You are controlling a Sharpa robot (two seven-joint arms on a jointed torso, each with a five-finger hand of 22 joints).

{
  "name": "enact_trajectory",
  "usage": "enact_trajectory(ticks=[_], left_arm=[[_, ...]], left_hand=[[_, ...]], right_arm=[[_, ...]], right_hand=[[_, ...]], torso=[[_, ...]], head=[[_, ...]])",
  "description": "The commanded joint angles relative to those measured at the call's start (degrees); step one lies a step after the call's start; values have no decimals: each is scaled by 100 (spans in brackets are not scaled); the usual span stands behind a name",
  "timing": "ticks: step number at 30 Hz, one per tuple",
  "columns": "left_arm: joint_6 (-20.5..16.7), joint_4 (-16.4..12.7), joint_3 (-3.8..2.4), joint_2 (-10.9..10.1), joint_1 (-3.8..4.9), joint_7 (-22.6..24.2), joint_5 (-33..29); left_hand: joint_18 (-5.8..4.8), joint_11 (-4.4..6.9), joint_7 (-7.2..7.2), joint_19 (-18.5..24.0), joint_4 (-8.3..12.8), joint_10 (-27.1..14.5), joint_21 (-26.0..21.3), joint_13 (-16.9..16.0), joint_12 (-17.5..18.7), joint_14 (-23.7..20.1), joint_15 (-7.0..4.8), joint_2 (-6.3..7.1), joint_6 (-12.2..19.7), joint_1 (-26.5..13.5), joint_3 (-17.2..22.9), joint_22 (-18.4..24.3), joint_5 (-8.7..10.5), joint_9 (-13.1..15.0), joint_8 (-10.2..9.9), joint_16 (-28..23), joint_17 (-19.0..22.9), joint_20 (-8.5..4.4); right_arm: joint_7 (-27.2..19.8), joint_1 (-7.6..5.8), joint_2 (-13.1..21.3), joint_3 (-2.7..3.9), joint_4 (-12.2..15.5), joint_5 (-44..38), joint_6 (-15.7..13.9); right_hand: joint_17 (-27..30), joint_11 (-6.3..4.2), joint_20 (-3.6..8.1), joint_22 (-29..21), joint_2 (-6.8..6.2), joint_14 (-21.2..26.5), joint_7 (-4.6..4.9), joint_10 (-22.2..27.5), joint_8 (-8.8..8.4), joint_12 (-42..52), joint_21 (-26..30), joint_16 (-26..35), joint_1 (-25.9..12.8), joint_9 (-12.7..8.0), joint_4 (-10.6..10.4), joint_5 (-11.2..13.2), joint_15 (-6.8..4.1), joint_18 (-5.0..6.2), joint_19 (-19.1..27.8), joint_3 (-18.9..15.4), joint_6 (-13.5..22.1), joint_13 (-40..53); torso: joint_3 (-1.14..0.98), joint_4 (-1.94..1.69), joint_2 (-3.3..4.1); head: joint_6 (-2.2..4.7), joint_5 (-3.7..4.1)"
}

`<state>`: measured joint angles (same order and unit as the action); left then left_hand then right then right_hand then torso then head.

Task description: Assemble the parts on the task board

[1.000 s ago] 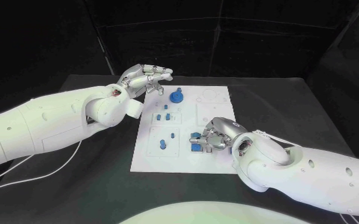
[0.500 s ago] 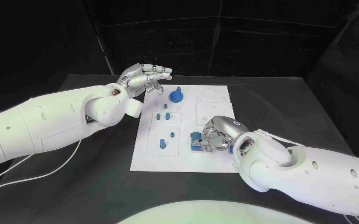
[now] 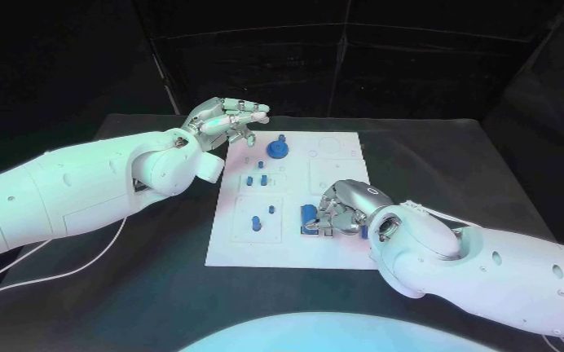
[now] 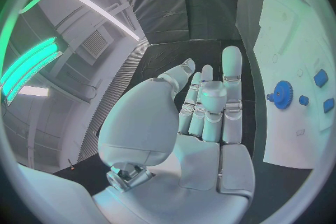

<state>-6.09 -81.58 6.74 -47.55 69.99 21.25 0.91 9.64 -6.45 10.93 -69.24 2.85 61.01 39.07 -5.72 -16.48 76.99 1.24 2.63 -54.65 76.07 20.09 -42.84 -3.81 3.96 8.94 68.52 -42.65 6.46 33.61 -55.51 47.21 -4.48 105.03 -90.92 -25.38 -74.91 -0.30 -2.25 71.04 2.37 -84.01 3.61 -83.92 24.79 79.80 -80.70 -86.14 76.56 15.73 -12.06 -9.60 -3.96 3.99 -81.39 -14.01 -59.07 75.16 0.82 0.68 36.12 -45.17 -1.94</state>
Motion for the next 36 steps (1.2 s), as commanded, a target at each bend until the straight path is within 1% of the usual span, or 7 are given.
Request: enact_trajectory(ticks=[1,12,20,25,29,33,36], left_arm=[[68,-13,-4,-14,8,2,9],[90,-18,-4,-38,8,-14,9],[92,-14,-4,-43,8,-16,9],[90,-13,-4,-49,8,-17,9],[83,-14,-4,-58,8,-16,9],[72,-15,-4,-68,7,-22,9],[65,-14,-3,-70,7,-21,9]], left_hand=[[82,11,-6,4,6,-34,-31,-8,-27,-22,4,-3,31,-7,11,-4,-33,-2,40,31,9,51],[82,13,-7,4,15,-41,-31,-8,-35,-25,3,-12,34,8,26,-5,-46,-1,47,32,14,51],[82,13,-7,4,15,-41,-31,-8,-35,-25,3,-12,34,8,26,-5,-46,-1,47,32,14,51],[82,13,-7,4,15,-41,-31,-8,-35,-25,3,-12,34,8,26,-5,-46,-1,47,32,14,51],[82,13,-7,4,15,-41,-31,-8,-35,-25,3,-12,34,8,26,-5,-46,-1,47,32,14,51],[82,13,-7,4,15,-41,-31,-8,-35,-25,3,-12,34,8,26,-5,-46,-1,47,32,14,51],[82,13,-7,4,15,-41,-31,-8,-35,-25,3,-12,34,8,26,-5,-46,-1,47,32,14,51]], right_arm=[[-8,-10,21,6,-10,-144,195],[-19,-10,73,5,54,-109,373],[-82,-10,172,4,132,-49,229],[-77,-11,381,4,209,-5,152],[-114,-13,628,4,314,104,-74],[-281,-17,952,4,467,470,-535],[-288,-19,1183,3,549,559,-508]], right_hand=[[-670,-50,24,-18,56,-438,-14,-112,28,-38,17,0,128,12,46,-70,-48,-14,9,-4,-9,665],[-676,-49,24,-17,65,-439,-13,-118,37,-27,18,-2,136,20,47,-91,-48,-14,11,-8,-8,676],[-661,-24,11,-35,9,-435,16,-111,38,-43,32,8,-54,43,-93,-29,-29,-11,25,-159,54,674],[-631,-18,7,-81,13,-429,21,-93,33,-80,56,23,-94,47,-138,-28,-25,-2,48,-187,75,650],[-612,-6,-1,-114,24,-424,39,-60,6,-137,77,35,-85,43,-164,-82,-15,5,67,-199,144,613],[-525,50,-35,-291,95,-404,104,133,-42,-472,179,85,21,42,-206,-232,28,39,162,-185,346,376],[-530,64,-47,-300,110,-404,122,157,-53,-508,188,85,51,42,-221,-275,41,41,168,-188,395,351]], torso=[[-1,-3,-1],[-1,2,-7],[-8,9,-2],[-2,9,-6],[-6,15,-6],[-2,17,-9],[1,30,-11]], head=[[-11,0],[-18,-13],[-7,-13],[13,1],[22,-17],[42,19],[50,51]])
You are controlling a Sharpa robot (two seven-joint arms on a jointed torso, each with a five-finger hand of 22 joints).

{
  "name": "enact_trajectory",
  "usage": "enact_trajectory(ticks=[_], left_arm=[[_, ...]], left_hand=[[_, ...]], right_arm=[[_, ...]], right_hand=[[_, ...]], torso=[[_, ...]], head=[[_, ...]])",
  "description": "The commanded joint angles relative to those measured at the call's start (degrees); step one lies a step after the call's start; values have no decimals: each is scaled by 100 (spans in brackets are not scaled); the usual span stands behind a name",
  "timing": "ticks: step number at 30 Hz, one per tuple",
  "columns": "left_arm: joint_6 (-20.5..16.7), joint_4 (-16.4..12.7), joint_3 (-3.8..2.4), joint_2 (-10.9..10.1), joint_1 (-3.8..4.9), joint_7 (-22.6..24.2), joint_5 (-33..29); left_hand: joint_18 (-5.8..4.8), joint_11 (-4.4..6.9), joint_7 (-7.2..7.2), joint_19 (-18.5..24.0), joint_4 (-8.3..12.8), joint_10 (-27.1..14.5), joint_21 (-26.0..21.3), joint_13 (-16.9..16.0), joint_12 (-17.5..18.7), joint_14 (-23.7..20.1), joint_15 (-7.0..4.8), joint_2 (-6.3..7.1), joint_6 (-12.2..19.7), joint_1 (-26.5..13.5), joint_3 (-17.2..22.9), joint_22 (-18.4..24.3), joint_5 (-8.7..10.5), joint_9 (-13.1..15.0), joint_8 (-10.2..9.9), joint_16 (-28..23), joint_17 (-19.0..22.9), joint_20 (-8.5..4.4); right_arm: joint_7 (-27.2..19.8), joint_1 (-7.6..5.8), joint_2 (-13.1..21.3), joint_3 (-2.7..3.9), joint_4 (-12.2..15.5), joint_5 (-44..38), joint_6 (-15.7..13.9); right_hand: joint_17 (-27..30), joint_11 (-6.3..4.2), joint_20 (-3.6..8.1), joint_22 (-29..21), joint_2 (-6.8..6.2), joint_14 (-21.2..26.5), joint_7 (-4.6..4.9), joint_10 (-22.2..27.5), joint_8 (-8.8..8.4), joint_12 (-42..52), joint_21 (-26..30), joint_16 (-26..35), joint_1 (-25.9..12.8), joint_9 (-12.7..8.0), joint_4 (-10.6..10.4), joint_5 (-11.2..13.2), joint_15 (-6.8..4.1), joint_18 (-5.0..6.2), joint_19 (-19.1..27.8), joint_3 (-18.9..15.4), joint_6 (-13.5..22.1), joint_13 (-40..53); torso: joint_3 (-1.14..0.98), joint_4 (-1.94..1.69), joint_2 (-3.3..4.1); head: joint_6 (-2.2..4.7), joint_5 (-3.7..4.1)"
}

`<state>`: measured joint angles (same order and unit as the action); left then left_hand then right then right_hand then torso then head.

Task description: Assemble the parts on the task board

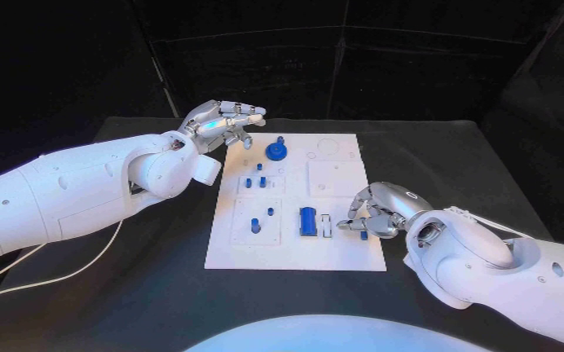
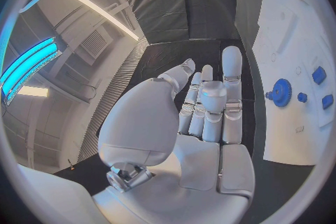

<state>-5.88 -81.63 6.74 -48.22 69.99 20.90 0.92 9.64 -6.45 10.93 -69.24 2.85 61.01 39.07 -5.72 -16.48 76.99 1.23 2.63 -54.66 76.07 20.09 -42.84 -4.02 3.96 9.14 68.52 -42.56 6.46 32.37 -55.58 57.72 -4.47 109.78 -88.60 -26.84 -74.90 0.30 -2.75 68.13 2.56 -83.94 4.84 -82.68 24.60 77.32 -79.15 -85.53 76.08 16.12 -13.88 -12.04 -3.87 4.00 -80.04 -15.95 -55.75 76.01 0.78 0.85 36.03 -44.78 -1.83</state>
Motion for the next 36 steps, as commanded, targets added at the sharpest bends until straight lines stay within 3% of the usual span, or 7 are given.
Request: enact_trajectory(ticks=[1,4,9,11,16,22,36], left_arm=[[44,-10,-4,-1,7,15,9],[50,-14,-4,9,7,18,9],[53,-11,-4,38,6,26,9],[51,-14,-3,45,6,24,9],[50,-23,-3,63,6,19,9],[53,-22,-2,68,6,18,9],[62,-25,-2,66,6,15,9]], left_hand=[[82,13,-7,4,15,-41,-31,-8,-35,-25,3,-12,34,8,26,-5,-25,-2,26,32,4,51],[82,13,-7,4,15,-41,-31,-8,-35,-25,3,-12,34,8,26,-5,-25,-2,26,32,4,51],[82,13,-7,4,15,-41,-31,-8,-35,-25,3,-12,34,8,26,-5,-25,-2,26,32,4,51],[82,11,-5,4,20,-48,-31,-8,-42,-26,3,-8,38,9,31,-6,-34,-1,32,34,5,51],[82,10,-4,4,19,-49,-31,-8,-43,-26,4,-7,39,7,31,-6,-35,-1,33,33,8,51],[82,10,-4,4,19,-49,-31,-8,-43,-26,4,-7,39,7,31,-6,-35,-1,33,33,8,51],[82,7,-1,4,15,-52,-32,-8,-47,-26,5,-4,42,-2,29,-7,-36,-1,35,36,4,52]], right_arm=[[-134,-12,198,2,74,344,-216],[-81,-12,319,1,20,373,82],[3,-7,392,-3,-112,389,325],[107,-6,379,-4,-158,389,361],[370,-3,339,-5,-241,391,427],[542,-1,222,-6,-348,513,529],[561,3,4,-8,-463,529,649]], right_hand=[[-530,9,-3,-12,92,-411,7,38,-47,-268,35,25,99,-2,-49,-29,36,40,35,-1,86,260],[-538,33,-21,3,109,-413,34,22,-116,-241,31,24,121,-29,-77,-9,56,37,29,-14,156,279],[-547,38,-28,20,121,-415,41,11,-143,-227,23,20,147,-41,-80,-26,63,34,20,-12,161,288],[-551,42,-32,21,116,-416,45,7,-157,-221,23,19,141,-46,-91,-32,65,34,19,-22,160,292],[-552,48,-46,23,90,-417,47,0,-211,-220,23,20,68,-67,-184,-43,75,36,15,-95,111,291],[-522,46,-50,-17,78,-410,41,17,-247,-256,47,38,-51,-77,-273,-19,75,45,34,-171,63,265],[-519,34,-42,-33,36,-410,30,29,-298,-270,67,48,299,-81,-108,-27,65,49,41,-127,-27,256]], torso=[[8,20,-6],[10,17,-7],[-10,18,3],[-3,23,3],[11,-12,0],[0,5,5],[1,0,5]], head=[[14,55],[49,96],[62,116],[67,125],[62,154],[57,127],[0,145]])
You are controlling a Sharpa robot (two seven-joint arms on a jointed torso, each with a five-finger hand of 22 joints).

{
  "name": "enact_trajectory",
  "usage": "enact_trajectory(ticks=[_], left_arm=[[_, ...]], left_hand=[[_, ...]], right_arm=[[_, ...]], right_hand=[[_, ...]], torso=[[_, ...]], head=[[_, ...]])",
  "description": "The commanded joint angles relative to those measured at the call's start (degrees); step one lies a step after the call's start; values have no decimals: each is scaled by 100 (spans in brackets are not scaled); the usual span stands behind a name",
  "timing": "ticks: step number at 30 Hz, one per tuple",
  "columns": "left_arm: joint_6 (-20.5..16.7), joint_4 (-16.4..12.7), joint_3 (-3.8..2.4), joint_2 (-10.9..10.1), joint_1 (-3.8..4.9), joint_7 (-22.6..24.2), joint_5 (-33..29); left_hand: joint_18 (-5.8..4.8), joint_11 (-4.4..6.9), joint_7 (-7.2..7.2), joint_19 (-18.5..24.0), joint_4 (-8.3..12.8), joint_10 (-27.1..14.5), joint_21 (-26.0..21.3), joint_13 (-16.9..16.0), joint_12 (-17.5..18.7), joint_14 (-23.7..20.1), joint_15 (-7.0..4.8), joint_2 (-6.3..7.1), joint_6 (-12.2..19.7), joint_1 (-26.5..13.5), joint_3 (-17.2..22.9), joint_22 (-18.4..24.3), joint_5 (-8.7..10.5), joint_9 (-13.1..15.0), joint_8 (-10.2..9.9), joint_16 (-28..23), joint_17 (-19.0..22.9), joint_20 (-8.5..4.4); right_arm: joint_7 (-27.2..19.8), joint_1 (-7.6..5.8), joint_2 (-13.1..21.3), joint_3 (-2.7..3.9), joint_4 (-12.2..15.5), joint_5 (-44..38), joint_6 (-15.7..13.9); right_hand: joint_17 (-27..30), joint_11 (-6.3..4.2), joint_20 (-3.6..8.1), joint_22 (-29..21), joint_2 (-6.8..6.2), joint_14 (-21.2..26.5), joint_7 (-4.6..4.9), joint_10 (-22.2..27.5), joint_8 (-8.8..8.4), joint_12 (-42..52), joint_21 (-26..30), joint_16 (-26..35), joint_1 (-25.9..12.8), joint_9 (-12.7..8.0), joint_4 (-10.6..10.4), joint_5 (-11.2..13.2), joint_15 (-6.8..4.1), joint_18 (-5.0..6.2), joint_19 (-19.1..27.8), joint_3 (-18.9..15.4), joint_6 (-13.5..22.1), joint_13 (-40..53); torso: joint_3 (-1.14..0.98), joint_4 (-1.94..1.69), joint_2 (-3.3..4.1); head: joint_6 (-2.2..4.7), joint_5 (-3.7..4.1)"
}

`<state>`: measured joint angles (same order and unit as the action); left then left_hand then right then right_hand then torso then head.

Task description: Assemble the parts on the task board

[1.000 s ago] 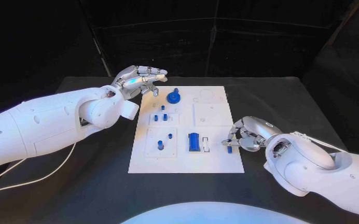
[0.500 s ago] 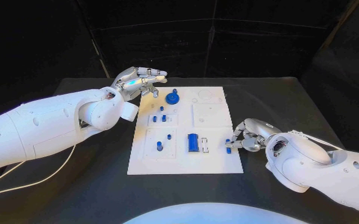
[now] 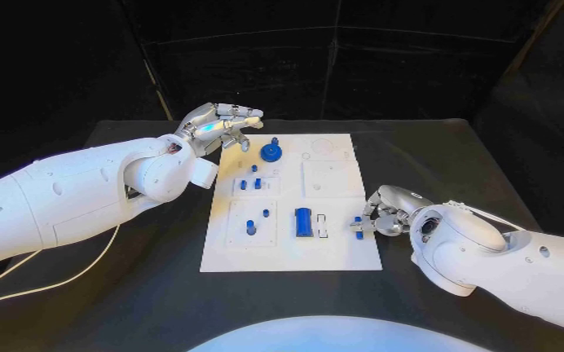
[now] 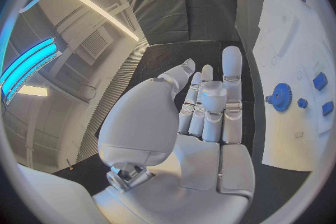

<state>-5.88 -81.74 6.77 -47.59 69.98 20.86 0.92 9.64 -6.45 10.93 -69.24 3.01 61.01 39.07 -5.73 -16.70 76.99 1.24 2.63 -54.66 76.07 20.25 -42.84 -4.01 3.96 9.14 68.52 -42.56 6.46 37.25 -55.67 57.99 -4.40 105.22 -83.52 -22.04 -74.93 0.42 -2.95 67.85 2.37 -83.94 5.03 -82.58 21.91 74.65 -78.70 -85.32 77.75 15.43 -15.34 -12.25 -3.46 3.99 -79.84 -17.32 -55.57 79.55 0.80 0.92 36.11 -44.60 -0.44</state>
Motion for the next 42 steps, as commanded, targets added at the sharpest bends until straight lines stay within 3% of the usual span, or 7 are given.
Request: enact_trajectory(ticks=[1,10,22,28,33,38,42], left_arm=[[62,-14,-4,2,8,20,9],[75,-25,-4,-8,8,2,9],[112,-44,-4,-32,8,-16,9],[106,-42,-5,-32,8,6,9],[102,-28,-5,-20,7,29,9],[102,-15,-5,-12,7,39,9],[107,-10,-5,-7,7,38,9]], left_hand=[[82,7,-1,4,-2,-53,-32,-8,-26,-27,5,-5,42,-5,13,-7,-37,-1,36,35,7,52],[81,5,1,4,-9,-55,-33,-8,-31,-29,7,-6,44,-16,11,-7,-37,-1,40,33,16,53],[81,6,-1,5,-11,-56,-33,-8,-36,-30,8,-9,43,-18,13,-7,-35,0,44,35,15,54],[81,7,-2,5,-11,-54,-33,-9,-39,-28,8,-10,41,-18,14,-7,-33,0,47,38,10,54],[81,9,-4,5,-10,-52,-34,-10,-49,-29,7,-2,38,-22,11,-8,-27,2,55,39,12,55],[81,9,-4,5,-10,-52,-34,-10,-49,-29,7,-2,38,-22,11,-8,-27,2,55,39,12,55],[82,10,-6,5,-3,-55,-34,-10,-53,-31,6,7,41,-20,9,-8,-25,2,59,39,16,55]], right_arm=[[75,12,-26,-15,-8,5,175],[71,12,-131,-15,-80,-335,434],[159,15,-258,-16,-121,-788,783],[75,16,-249,-16,-87,-570,437],[-245,15,-190,-15,-8,-76,-254],[-470,14,-123,-14,102,201,-842],[-585,14,-87,-13,156,382,-1082]], right_hand=[[-518,22,-20,-2,62,-411,11,18,-31,-2,21,27,163,-12,56,-17,23,49,20,20,-50,-97],[-524,-28,18,-5,239,-411,-36,37,-75,-31,31,30,925,-22,561,27,-20,50,20,376,-175,-112],[-520,-14,17,-23,199,-409,-18,64,-152,-80,51,39,1052,-56,735,152,-12,51,33,473,-222,-143],[-550,-35,27,7,236,-415,-44,42,-251,-89,41,31,830,-99,615,-522,-27,48,7,521,-281,-149],[-725,-115,93,298,185,-455,-126,-91,-288,124,-122,-64,728,-106,439,-1963,-96,-7,-147,675,-433,13],[-760,-136,120,361,25,-461,-145,-118,-332,142,-158,-83,731,-95,367,-2411,-114,-20,-175,894,-495,39],[-757,-136,121,369,-25,-460,-144,-124,-349,144,-162,-81,719,-92,337,-2462,-116,-21,-177,961,-504,44]], torso=[[-1,-7,-3],[4,-6,-7],[3,-13,-8],[-4,0,-12],[-7,3,-13],[2,-6,-12],[2,-9,-11]], head=[[-20,4],[-56,-9],[-88,8],[-86,6],[-78,9],[-71,38],[-59,51]])
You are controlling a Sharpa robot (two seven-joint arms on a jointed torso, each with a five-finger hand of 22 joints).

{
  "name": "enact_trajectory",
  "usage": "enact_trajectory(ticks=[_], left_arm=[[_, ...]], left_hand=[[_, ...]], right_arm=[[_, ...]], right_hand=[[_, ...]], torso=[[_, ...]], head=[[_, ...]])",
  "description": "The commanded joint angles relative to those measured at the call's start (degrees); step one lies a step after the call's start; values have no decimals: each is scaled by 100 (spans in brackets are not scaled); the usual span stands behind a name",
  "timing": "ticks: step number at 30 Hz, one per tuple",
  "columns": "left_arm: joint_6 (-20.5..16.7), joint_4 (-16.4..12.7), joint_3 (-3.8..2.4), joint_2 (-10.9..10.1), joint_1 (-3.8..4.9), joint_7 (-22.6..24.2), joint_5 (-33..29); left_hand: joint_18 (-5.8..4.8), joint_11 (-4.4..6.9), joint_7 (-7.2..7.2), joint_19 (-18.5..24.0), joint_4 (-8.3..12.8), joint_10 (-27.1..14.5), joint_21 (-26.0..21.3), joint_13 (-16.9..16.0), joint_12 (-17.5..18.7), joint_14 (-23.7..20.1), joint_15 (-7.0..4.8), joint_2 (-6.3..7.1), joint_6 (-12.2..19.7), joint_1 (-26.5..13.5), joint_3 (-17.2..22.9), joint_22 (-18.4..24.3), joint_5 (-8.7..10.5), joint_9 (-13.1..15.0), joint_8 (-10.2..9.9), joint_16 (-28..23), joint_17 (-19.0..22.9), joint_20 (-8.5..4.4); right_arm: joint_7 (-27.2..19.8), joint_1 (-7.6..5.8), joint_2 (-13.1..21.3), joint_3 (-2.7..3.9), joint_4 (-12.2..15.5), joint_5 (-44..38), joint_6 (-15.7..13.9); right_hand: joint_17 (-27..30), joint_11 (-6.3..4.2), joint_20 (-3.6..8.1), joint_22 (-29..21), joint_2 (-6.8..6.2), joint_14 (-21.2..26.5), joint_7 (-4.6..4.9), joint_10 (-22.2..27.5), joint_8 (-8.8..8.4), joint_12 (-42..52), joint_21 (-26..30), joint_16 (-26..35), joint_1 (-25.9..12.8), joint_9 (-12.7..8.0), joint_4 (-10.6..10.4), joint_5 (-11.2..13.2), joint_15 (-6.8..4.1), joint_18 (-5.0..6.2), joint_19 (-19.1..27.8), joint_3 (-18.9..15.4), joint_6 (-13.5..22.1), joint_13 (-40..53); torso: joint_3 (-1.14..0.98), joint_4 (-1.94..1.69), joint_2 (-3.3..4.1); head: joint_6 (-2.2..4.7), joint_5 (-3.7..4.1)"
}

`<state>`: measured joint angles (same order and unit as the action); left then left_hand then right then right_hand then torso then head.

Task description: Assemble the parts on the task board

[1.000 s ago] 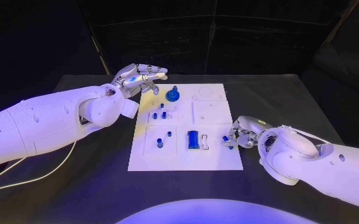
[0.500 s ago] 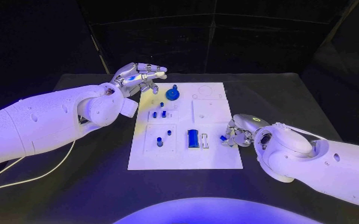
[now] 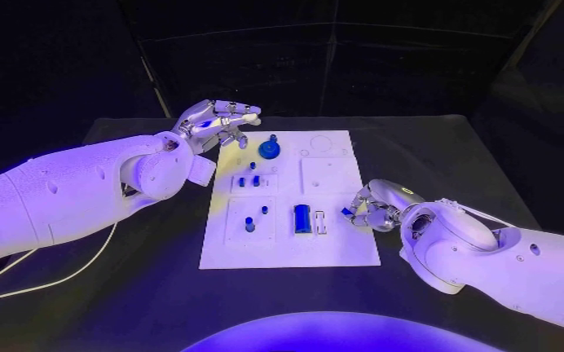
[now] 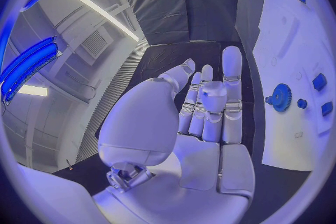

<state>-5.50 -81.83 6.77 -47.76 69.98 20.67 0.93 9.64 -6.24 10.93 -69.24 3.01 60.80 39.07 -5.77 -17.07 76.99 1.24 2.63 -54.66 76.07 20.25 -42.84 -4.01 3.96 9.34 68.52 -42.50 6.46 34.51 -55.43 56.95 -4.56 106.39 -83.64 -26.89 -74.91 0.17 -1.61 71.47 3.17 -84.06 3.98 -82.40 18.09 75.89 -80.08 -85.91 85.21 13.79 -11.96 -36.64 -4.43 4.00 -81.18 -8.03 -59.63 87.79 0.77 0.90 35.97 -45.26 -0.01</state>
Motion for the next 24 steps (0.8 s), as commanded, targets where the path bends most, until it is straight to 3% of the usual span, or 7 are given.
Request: enact_trajectory(ticks=[1,11,15,19,24], left_arm=[[70,0,-5,10,6,55,9],[119,-7,-5,2,6,28,9],[125,-11,-5,0,6,24,9],[129,-16,-5,3,7,22,9],[138,-19,-5,13,7,22,9]], left_hand=[[82,-10,-6,5,-2,-35,-34,-6,-17,-31,6,8,41,-18,10,-8,-26,2,39,39,10,54],[82,-9,-7,6,2,-36,-35,-6,-20,-33,6,11,42,-15,11,-9,-26,2,41,37,17,54],[82,-9,-7,6,2,-36,-35,-6,-20,-33,6,11,42,-15,11,-9,-26,2,41,37,17,54],[82,-9,-7,6,3,-38,-35,-6,-21,-33,5,9,42,-13,13,-9,-27,2,43,38,15,54],[82,-9,-7,6,4,-38,-35,-5,-22,-33,5,9,42,-12,14,-9,-27,2,44,38,15,54]], right_arm=[[-334,-10,22,4,48,432,-642],[-437,-11,-22,4,118,746,-729],[-385,-11,-110,4,65,829,-511],[-225,-12,-250,4,-24,879,-115],[-147,-12,-395,4,-99,900,37]], right_hand=[[-759,-111,-13,8,-109,-448,-39,-144,32,21,-24,-21,-28,73,-4,-25,-19,-22,-42,38,-99,-779],[-766,-104,-14,8,-204,-448,-30,-157,1,30,-23,-24,-97,78,-81,-37,-15,-21,-39,115,-109,-766],[-764,-104,-18,4,-265,-448,-32,-163,-16,26,-20,-22,-181,86,-166,59,-12,-20,-34,166,-134,-764],[-720,-98,-26,-70,-326,-437,-28,-149,-42,-27,23,3,-312,93,-282,290,-5,-5,4,182,-148,-796],[-704,-110,-24,-107,-326,-433,-46,-180,-25,15,45,14,-365,112,-336,267,-11,4,22,200,-209,-767]], torso=[[5,-7,3],[10,-9,9],[11,-2,6],[13,-5,10],[3,0,10]], head=[[4,6],[7,-1],[-2,-6],[-1,5],[5,-4]])
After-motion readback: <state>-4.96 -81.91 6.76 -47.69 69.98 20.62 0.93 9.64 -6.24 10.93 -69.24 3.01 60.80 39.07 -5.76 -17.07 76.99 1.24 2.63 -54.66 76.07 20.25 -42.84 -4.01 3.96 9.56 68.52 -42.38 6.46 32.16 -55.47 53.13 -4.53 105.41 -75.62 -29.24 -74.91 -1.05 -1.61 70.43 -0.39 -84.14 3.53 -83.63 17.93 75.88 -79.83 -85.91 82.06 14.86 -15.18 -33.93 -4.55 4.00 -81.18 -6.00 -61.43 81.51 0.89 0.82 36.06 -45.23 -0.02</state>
